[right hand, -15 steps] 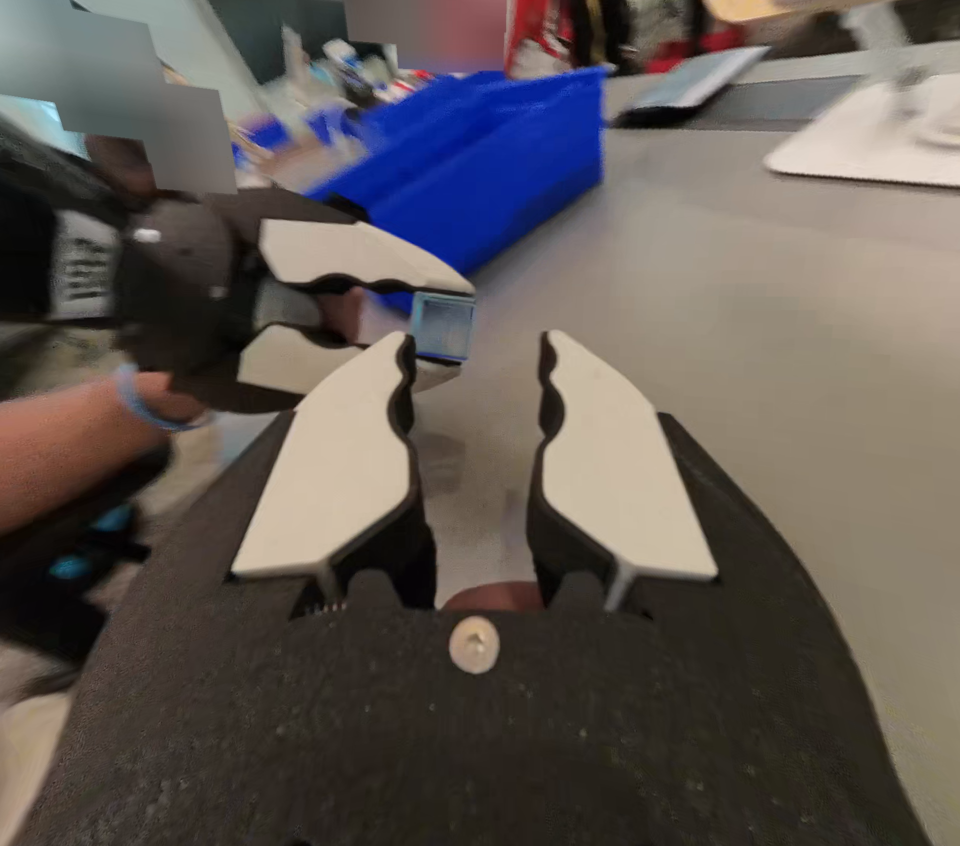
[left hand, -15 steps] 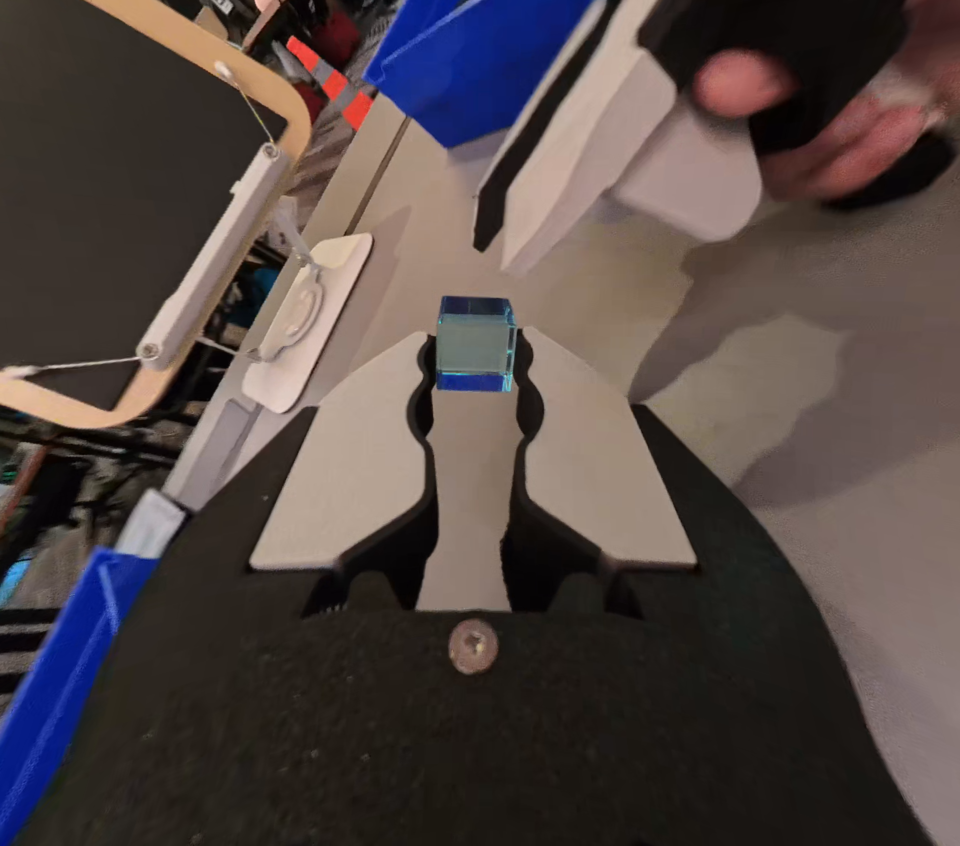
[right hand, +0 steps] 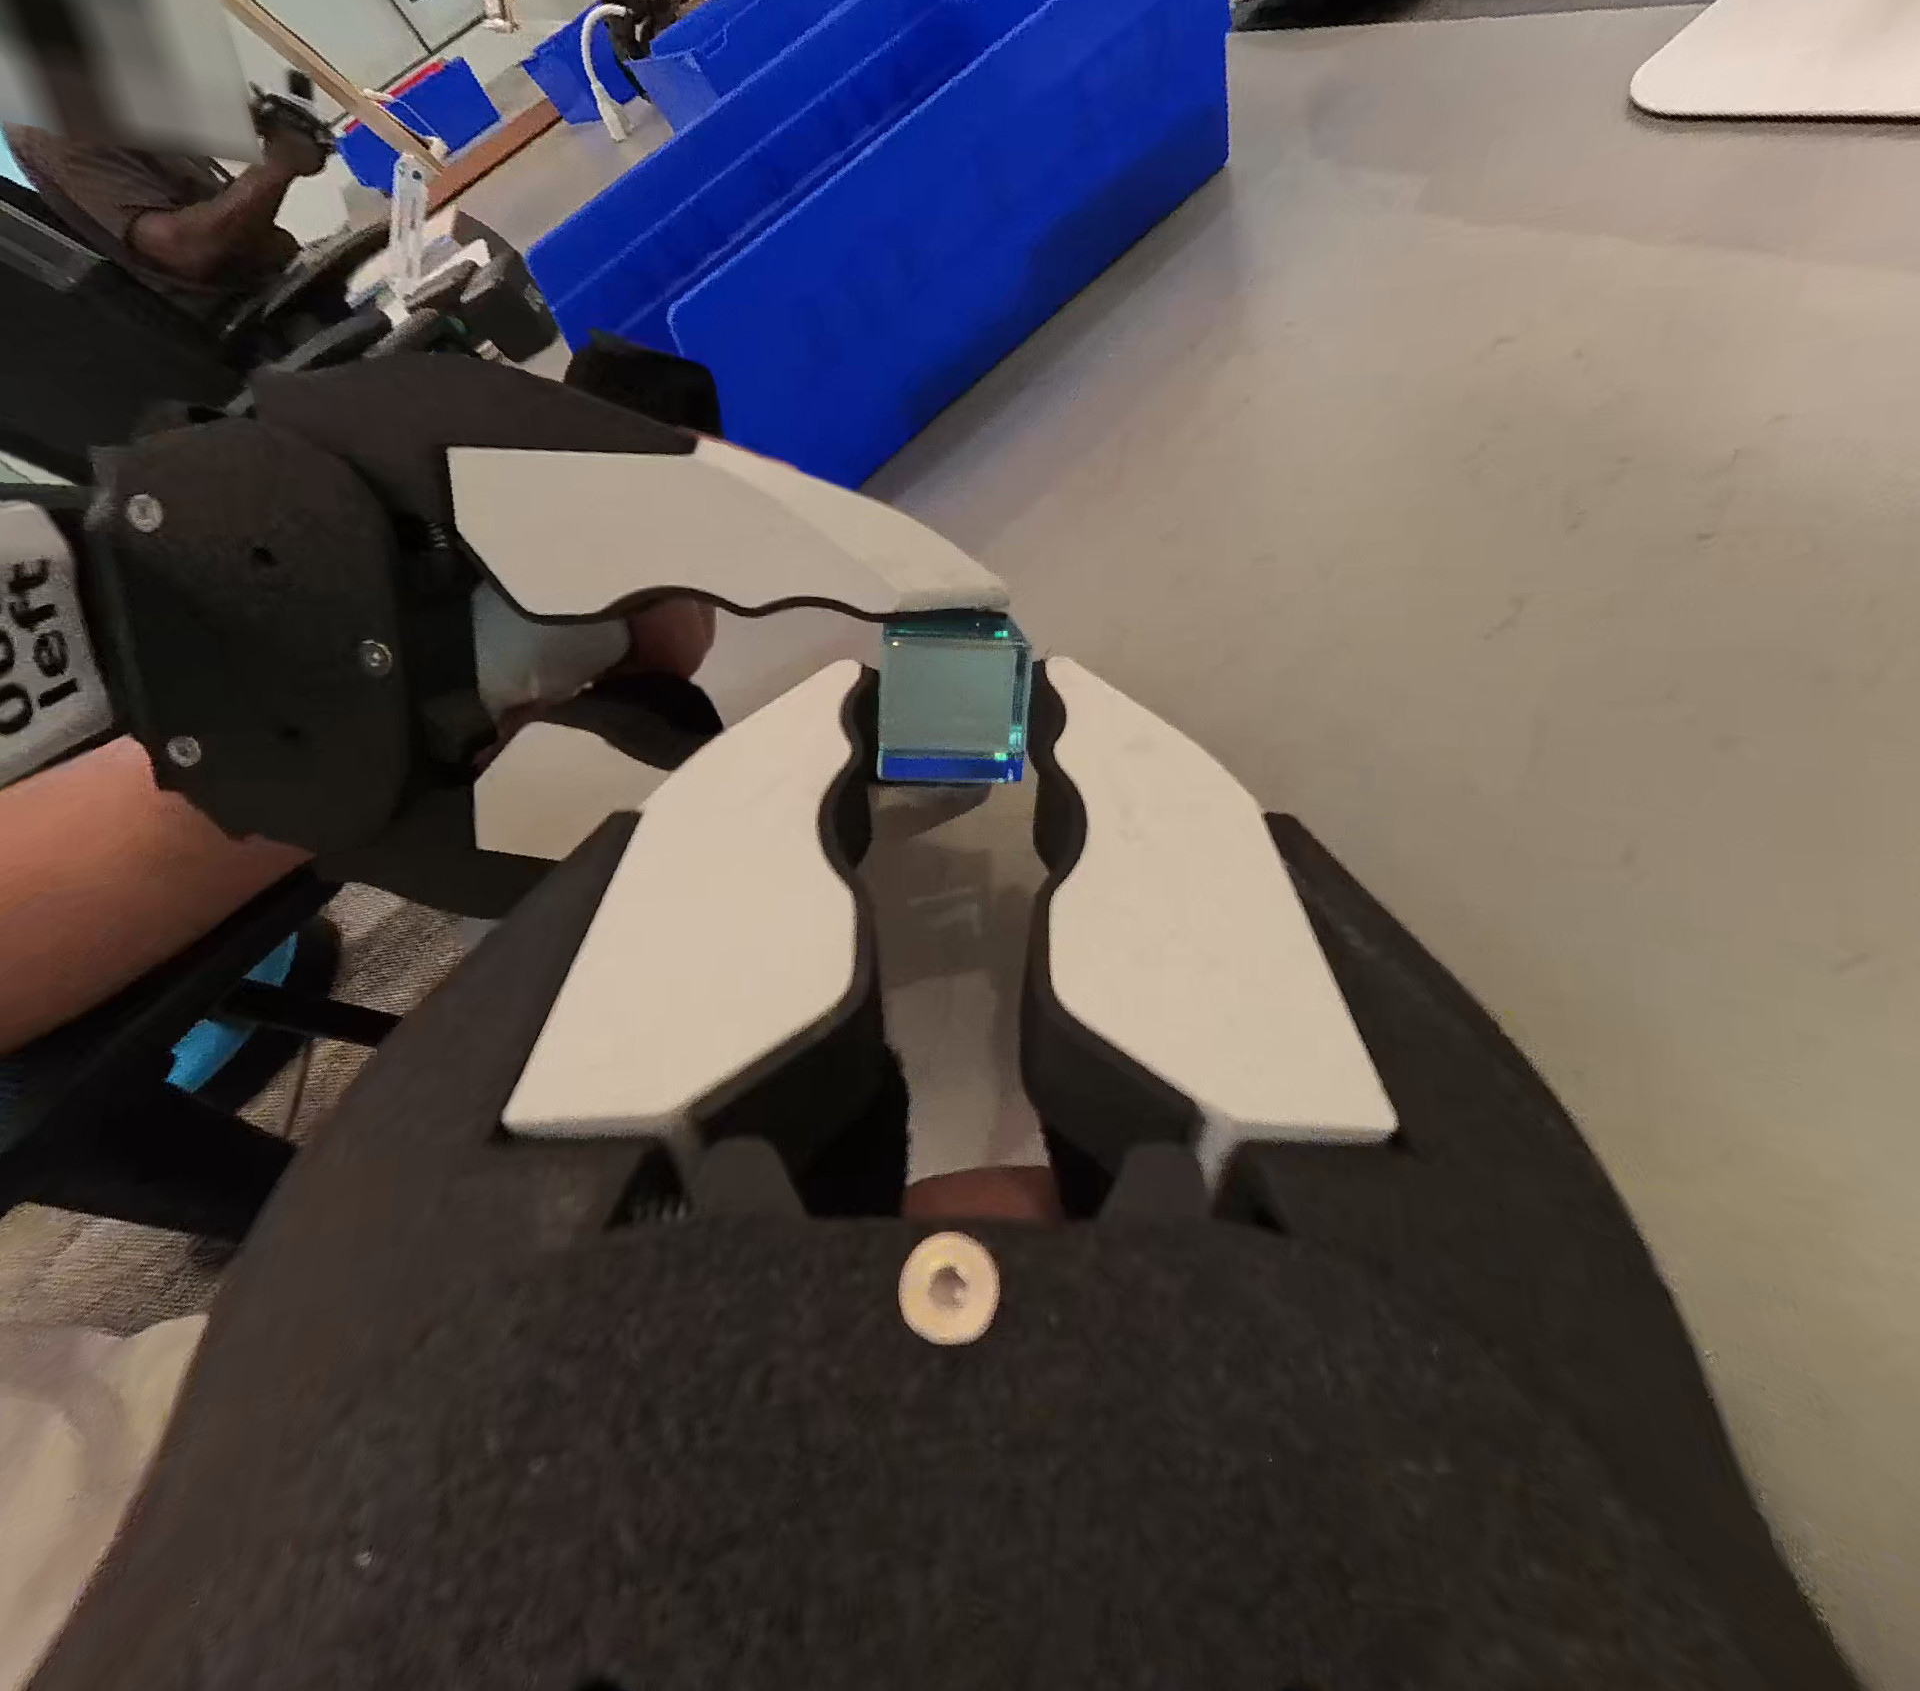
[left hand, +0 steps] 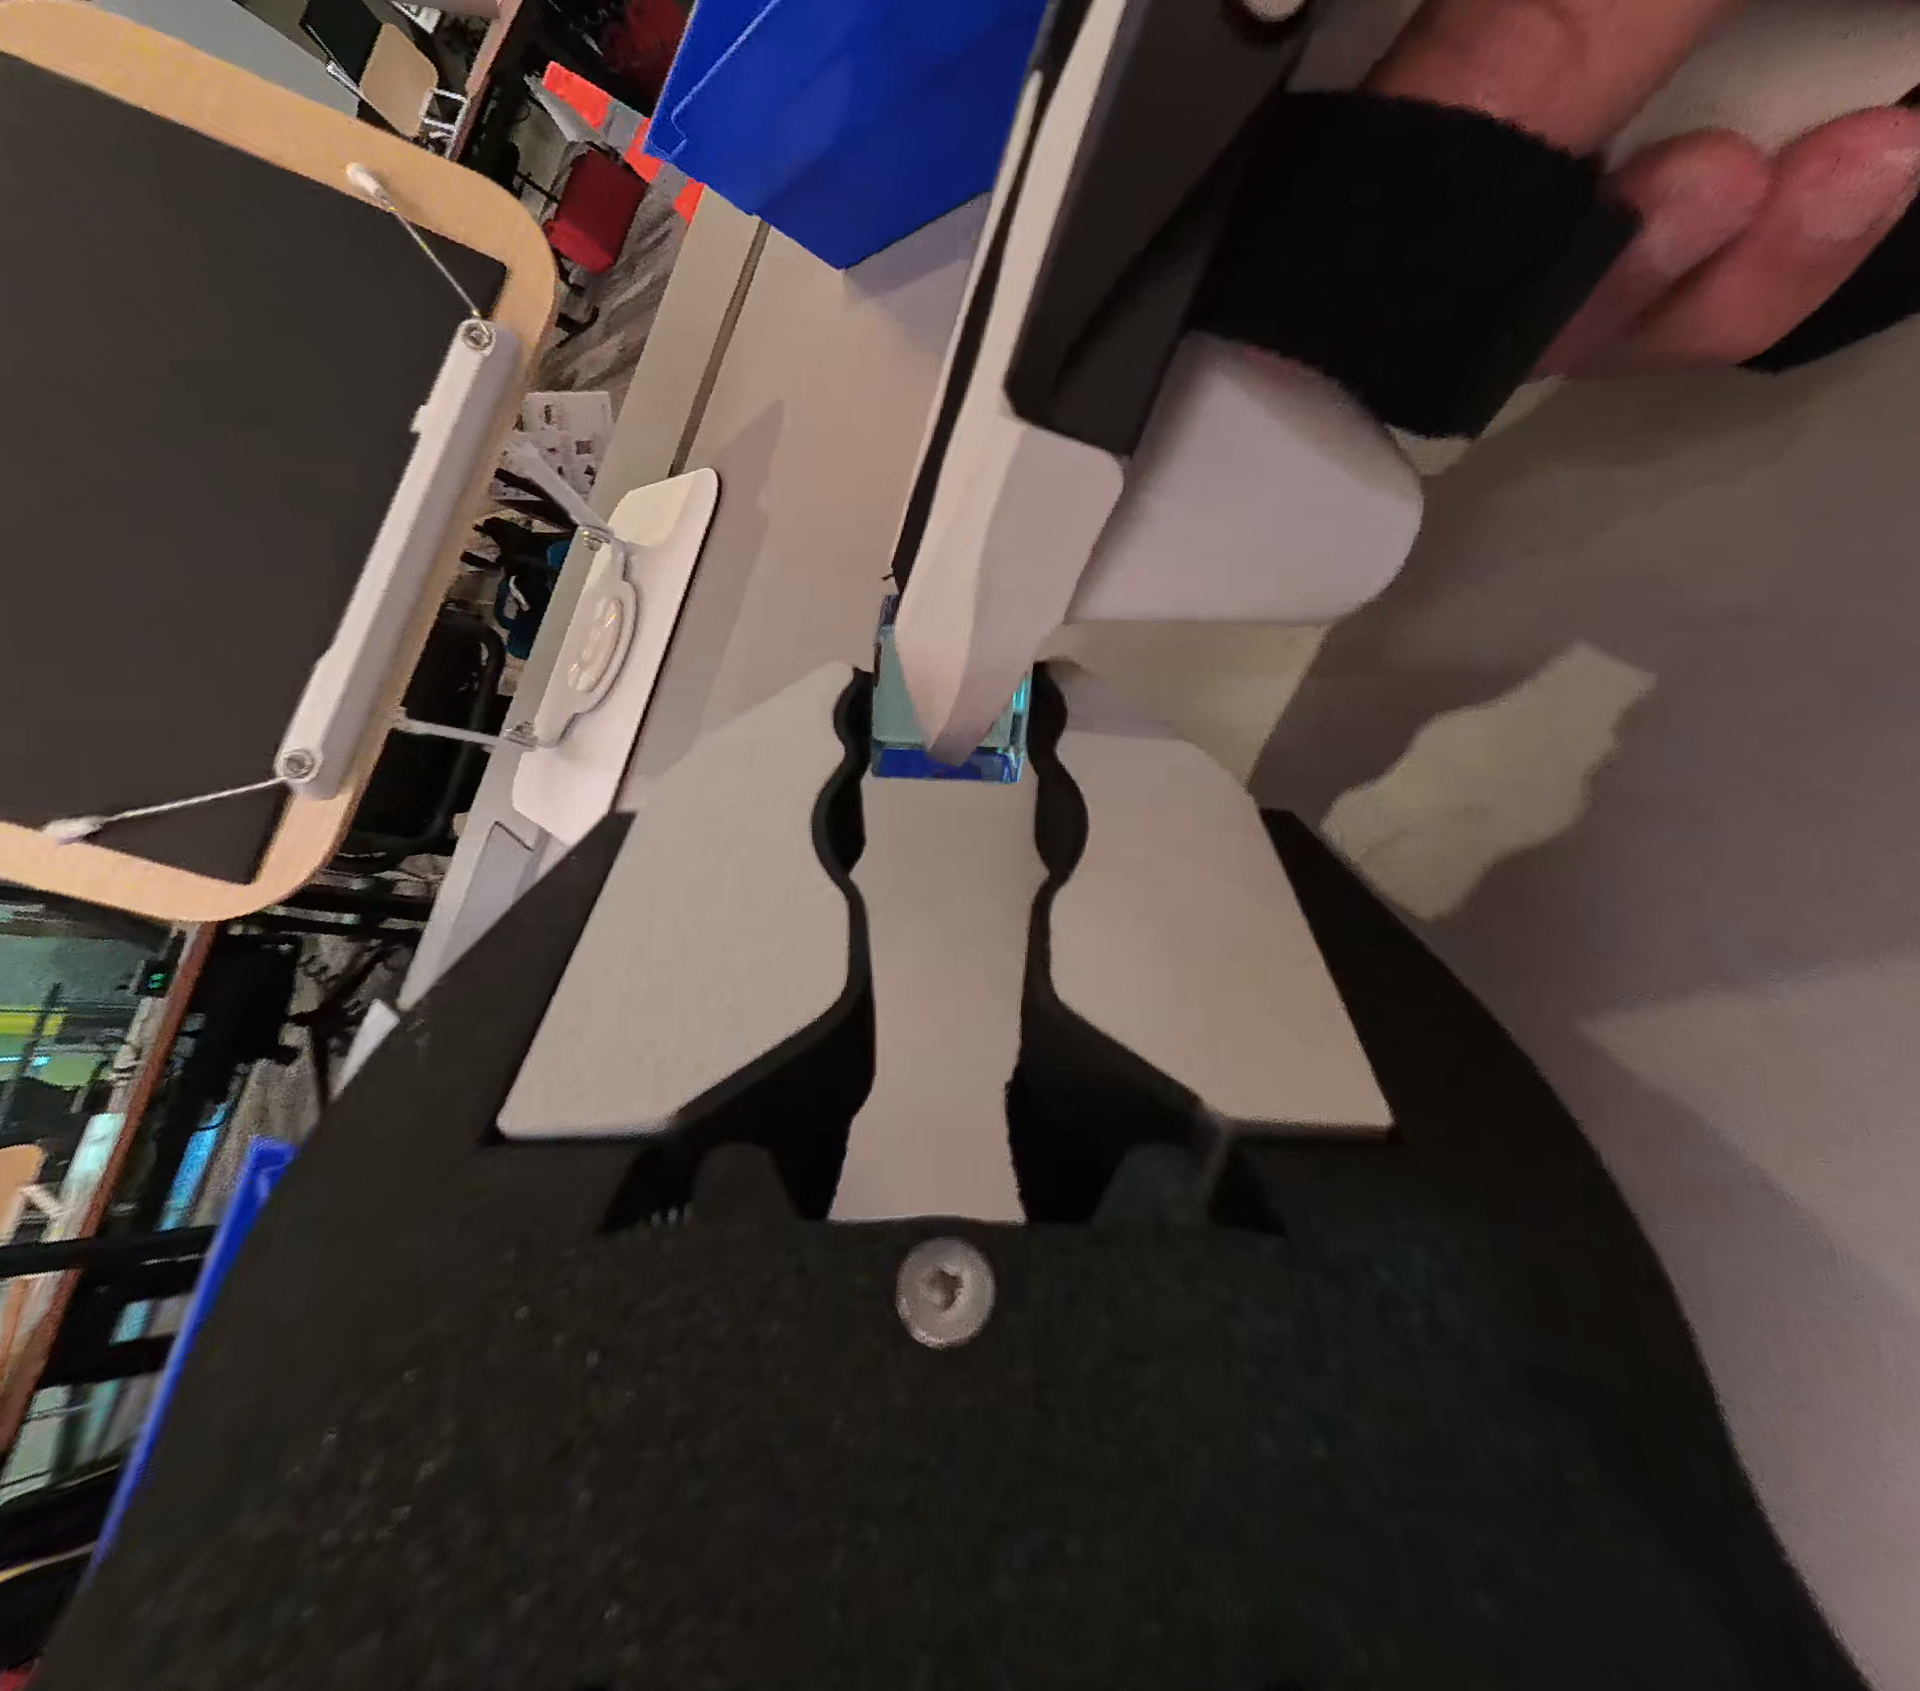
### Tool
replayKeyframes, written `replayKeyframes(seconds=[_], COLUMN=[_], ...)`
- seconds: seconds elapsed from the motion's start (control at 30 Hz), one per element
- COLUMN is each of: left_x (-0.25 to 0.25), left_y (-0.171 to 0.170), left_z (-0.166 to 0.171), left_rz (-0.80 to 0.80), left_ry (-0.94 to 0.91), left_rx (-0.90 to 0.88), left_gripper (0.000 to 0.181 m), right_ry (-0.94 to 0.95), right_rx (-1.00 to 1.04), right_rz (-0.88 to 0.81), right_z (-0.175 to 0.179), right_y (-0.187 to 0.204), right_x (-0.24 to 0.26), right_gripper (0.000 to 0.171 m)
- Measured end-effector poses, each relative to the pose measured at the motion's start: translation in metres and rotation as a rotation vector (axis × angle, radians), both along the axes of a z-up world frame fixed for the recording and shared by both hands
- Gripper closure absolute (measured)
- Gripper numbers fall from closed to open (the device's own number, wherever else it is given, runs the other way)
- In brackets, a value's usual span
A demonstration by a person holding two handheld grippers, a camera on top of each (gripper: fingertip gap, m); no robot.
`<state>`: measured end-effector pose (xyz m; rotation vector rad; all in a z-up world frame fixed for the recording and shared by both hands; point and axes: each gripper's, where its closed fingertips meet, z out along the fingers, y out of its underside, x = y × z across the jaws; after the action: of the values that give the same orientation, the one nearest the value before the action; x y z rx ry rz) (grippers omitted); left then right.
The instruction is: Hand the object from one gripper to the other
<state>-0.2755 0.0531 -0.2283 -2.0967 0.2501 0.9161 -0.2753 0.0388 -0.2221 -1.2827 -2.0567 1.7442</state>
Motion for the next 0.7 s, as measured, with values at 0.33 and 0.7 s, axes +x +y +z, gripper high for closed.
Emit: replayKeyframes(seconds=[0.33, 0.7], left_x=[-0.012, 0.001], left_y=[-0.008, 0.002], left_z=[-0.001, 0.016], left_rz=[0.057, -0.006], left_ry=[-0.152, -0.887], left_rx=[0.079, 0.424], left_gripper=[0.155, 0.140], right_ry=[0.371, 1.126], right_rx=[0.441, 1.045], right_rz=[-0.144, -0.093], right_z=[-0.004, 0.019], right_y=[0.056, 0.012], right_x=[-0.037, -0.014], right_gripper=[0.144, 0.144])
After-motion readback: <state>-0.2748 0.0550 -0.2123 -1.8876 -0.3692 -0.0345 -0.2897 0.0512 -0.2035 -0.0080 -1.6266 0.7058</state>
